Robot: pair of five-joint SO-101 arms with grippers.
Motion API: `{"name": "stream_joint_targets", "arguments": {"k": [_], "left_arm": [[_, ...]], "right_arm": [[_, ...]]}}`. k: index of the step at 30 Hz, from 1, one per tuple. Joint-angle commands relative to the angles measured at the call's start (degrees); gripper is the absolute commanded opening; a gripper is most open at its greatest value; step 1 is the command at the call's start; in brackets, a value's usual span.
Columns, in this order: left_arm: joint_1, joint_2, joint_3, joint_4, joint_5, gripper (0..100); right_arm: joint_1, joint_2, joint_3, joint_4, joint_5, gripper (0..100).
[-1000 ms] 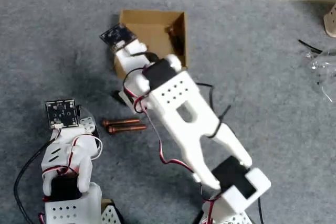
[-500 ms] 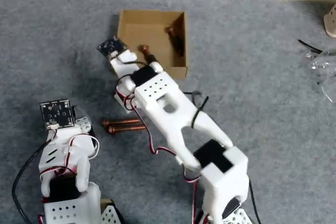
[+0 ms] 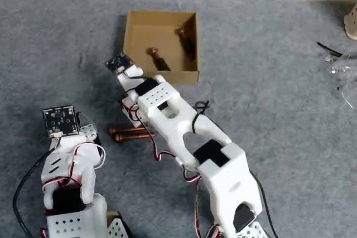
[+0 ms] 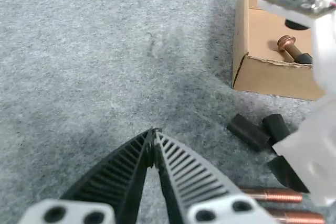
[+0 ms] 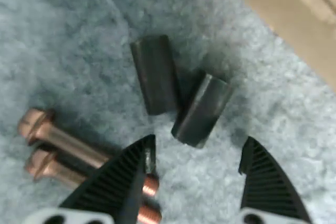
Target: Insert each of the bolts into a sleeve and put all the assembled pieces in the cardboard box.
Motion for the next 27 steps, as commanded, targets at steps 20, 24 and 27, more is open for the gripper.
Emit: {"name": "stream_joint_targets", "arguments": {"k": [20, 24, 27], "left_arm": [[-0.7, -0.7, -1.8, -1.1, -0.2, 0], [-0.7, -0.7, -1.7, -1.1, -0.2, 0], [-0.7, -0.7, -1.7, -1.1, -0.2, 0]], "right_arm": [[3.6, 3.9, -0.7, -15.0, 0.4, 24.2], [3.5, 4.0, -0.8, -10.6, 0.3, 24.2], [3.5, 4.1, -0.8, -9.5, 0.3, 24.2]]}}
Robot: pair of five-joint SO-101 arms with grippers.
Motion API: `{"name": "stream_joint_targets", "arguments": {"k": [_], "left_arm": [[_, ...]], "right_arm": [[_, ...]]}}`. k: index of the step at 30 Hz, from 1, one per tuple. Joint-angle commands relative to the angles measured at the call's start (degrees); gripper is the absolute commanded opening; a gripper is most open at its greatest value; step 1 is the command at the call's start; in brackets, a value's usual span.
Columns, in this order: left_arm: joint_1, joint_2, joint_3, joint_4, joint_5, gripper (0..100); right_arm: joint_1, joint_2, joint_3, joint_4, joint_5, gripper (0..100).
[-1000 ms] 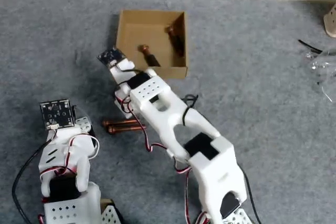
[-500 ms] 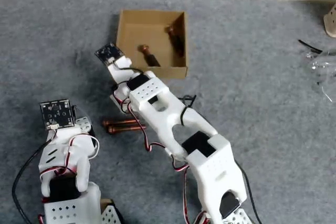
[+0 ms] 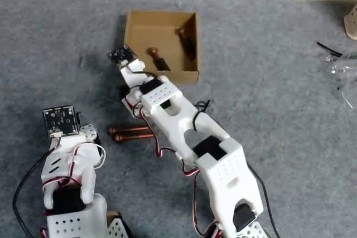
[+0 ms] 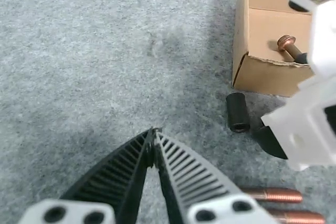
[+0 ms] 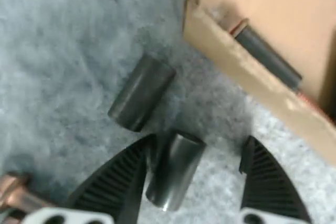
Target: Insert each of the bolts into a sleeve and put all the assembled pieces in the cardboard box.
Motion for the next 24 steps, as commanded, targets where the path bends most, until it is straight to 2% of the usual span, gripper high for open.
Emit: {"name": "stream_joint_targets", "arguments": {"k": [1, 7, 12, 17, 19, 24], "left_arm": [[-0.7, -0.7, -1.7, -1.1, -0.2, 0], [-0.7, -0.7, -1.7, -1.1, -0.2, 0], [-0.7, -0.7, -1.6, -1.1, -0.2, 0], [-0.7, -0.7, -1.6, -1.1, -0.2, 0], [-0.7, -0.7, -1.6, -1.1, -0.2, 0], [-0.7, -0.7, -1.6, -1.1, -0.2, 0]], "right_arm": [[1.3, -0.4, -0.5, 2.3, 0.3, 24.2], [1.2, -0.7, -0.2, 2.7, 0.3, 24.1], [1.1, -0.8, -1.2, 10.7, 0.3, 24.1], [1.1, -0.4, -3.4, 12.6, 0.2, 23.5], [1.1, -0.4, -3.4, 12.6, 0.2, 19.0], [1.2, -0.3, -3.6, 12.2, 0.2, 0.1]]}}
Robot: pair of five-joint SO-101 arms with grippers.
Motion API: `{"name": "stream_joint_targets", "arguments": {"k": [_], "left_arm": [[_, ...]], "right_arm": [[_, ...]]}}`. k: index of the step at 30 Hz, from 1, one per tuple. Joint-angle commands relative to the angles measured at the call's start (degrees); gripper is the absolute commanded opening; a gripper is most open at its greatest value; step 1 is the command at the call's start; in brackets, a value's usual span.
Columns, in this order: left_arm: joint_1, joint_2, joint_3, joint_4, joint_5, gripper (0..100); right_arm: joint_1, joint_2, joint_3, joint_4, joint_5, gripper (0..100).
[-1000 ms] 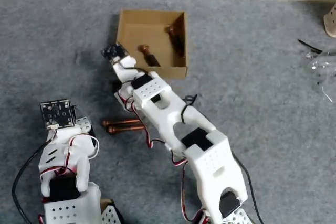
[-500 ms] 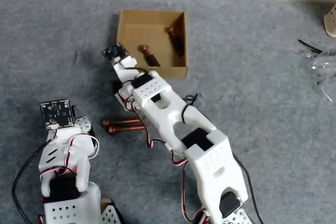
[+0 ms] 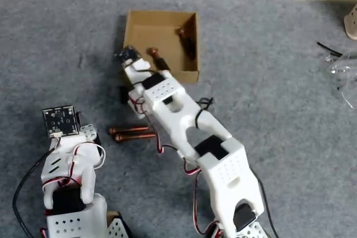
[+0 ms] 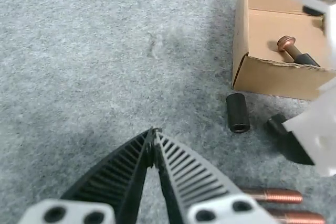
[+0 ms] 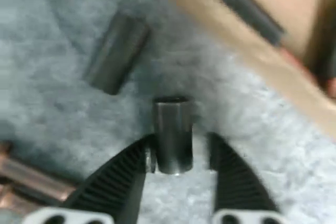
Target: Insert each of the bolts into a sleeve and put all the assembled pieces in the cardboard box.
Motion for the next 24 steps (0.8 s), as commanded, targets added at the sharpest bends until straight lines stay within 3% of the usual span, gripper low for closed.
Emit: {"name": "stream_joint_targets", "arguments": {"k": [1, 9, 14, 24], "left_arm": [[-0.7, -0.7, -1.5, -1.1, -0.2, 0], [-0.6, -0.7, -1.5, -1.1, -0.2, 0], [-0.6, -0.7, -1.5, -1.1, -0.2, 0], [-0.5, -0.7, -1.2, -1.1, -0.2, 0]], "right_arm": [[0.0, -0.1, -0.7, 1.2, 0.2, 0.4], [0.2, -0.5, -0.5, 0.3, 0.2, 0.3], [-0.3, -1.9, -2.9, 7.7, 0.3, 0.3], [-0.3, -19.5, -1.8, 14.4, 0.3, 0.3]]}}
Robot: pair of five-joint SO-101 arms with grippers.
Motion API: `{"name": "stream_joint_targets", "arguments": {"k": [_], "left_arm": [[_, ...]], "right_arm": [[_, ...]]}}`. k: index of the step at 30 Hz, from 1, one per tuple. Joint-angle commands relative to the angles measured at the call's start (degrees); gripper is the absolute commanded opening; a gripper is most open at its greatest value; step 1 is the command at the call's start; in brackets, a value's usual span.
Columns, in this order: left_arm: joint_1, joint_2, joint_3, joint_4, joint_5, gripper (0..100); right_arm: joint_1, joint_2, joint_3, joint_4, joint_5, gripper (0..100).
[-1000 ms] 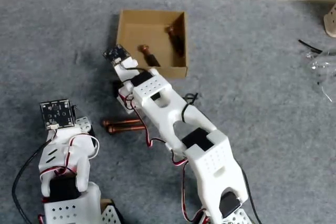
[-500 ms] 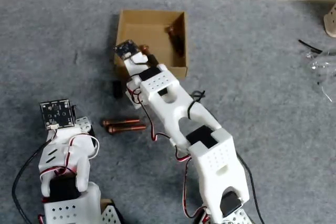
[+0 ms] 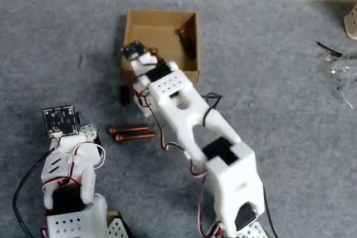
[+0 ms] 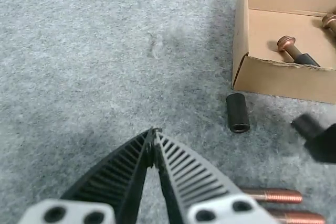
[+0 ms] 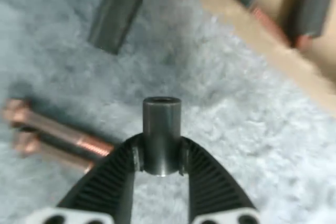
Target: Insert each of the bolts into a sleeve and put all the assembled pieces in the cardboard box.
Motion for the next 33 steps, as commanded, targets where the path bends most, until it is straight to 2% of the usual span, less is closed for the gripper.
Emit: {"name": "stream_joint_targets", "arguments": {"k": [1, 16, 27, 33], "left_arm": [[-0.5, -0.7, -1.2, -1.1, -0.2, 0], [-0.4, -0.7, -0.9, -1.1, -0.2, 0], [-0.4, -0.7, -0.9, -1.1, -0.2, 0], [-0.4, -0.7, -0.8, -1.1, -0.2, 0]], "right_arm": [[-0.2, -11.5, 1.2, 1.5, 0.3, 0.3], [0.5, -50.0, 29.7, -0.7, 0.6, 0.3], [8.2, -80.9, 61.5, -14.4, 0.6, 0.3], [11.5, -96.5, 73.8, -15.3, 0.6, 0.3]]}}
